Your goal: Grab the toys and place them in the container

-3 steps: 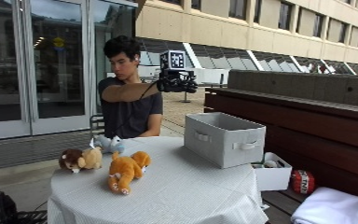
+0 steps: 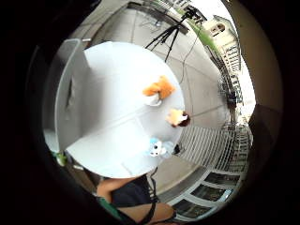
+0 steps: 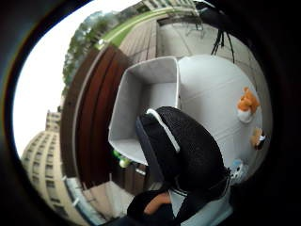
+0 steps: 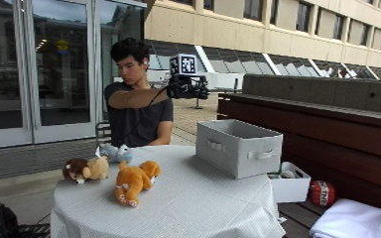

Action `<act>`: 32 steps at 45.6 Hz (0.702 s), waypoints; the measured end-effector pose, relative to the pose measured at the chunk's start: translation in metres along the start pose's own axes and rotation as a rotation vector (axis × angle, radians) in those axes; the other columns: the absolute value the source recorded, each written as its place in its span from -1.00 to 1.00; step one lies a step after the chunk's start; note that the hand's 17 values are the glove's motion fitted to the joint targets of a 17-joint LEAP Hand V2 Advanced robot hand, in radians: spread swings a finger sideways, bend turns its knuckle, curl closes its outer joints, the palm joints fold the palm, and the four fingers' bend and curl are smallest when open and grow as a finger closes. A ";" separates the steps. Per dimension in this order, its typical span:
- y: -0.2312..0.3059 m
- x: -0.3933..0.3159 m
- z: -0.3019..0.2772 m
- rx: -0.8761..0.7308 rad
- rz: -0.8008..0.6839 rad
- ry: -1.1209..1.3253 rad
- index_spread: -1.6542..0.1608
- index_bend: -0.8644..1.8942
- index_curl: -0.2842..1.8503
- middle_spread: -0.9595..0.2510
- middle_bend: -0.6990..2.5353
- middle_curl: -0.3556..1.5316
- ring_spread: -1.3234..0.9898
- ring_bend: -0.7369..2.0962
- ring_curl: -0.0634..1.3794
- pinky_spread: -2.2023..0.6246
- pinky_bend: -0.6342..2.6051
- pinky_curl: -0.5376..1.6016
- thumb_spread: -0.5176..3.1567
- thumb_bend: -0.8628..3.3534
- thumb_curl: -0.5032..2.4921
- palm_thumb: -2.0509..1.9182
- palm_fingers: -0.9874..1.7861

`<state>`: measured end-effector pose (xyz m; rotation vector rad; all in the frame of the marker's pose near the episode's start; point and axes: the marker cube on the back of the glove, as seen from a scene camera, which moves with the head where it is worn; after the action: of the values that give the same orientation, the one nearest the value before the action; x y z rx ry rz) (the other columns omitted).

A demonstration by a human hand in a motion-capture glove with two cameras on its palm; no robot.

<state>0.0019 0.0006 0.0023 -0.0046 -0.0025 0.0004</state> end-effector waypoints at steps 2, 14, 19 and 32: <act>0.001 0.000 0.001 -0.003 0.008 -0.001 0.63 -0.21 -0.64 0.49 -0.44 -0.54 0.03 -0.37 -0.88 0.54 -0.34 -0.38 -0.33 -0.61 -0.66 0.01 -0.21; 0.003 0.002 0.004 0.014 0.032 -0.005 0.54 -0.22 -0.55 0.45 -0.44 -0.44 -0.03 -0.36 -0.83 0.53 -0.31 -0.31 -0.10 -0.61 -0.64 0.00 -0.25; 0.000 0.013 0.004 0.019 0.009 0.037 0.53 -0.22 -0.52 0.44 -0.43 -0.41 -0.04 -0.35 -0.80 0.53 -0.31 -0.29 -0.06 -0.61 -0.63 0.00 -0.26; 0.026 0.047 -0.014 0.040 -0.003 0.138 0.56 -0.24 -0.46 0.47 -0.45 -0.36 -0.08 -0.32 -0.73 0.47 -0.29 -0.25 -0.08 -0.63 -0.62 -0.03 -0.21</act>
<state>0.0490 0.0261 -0.0113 0.0350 0.1351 -0.0028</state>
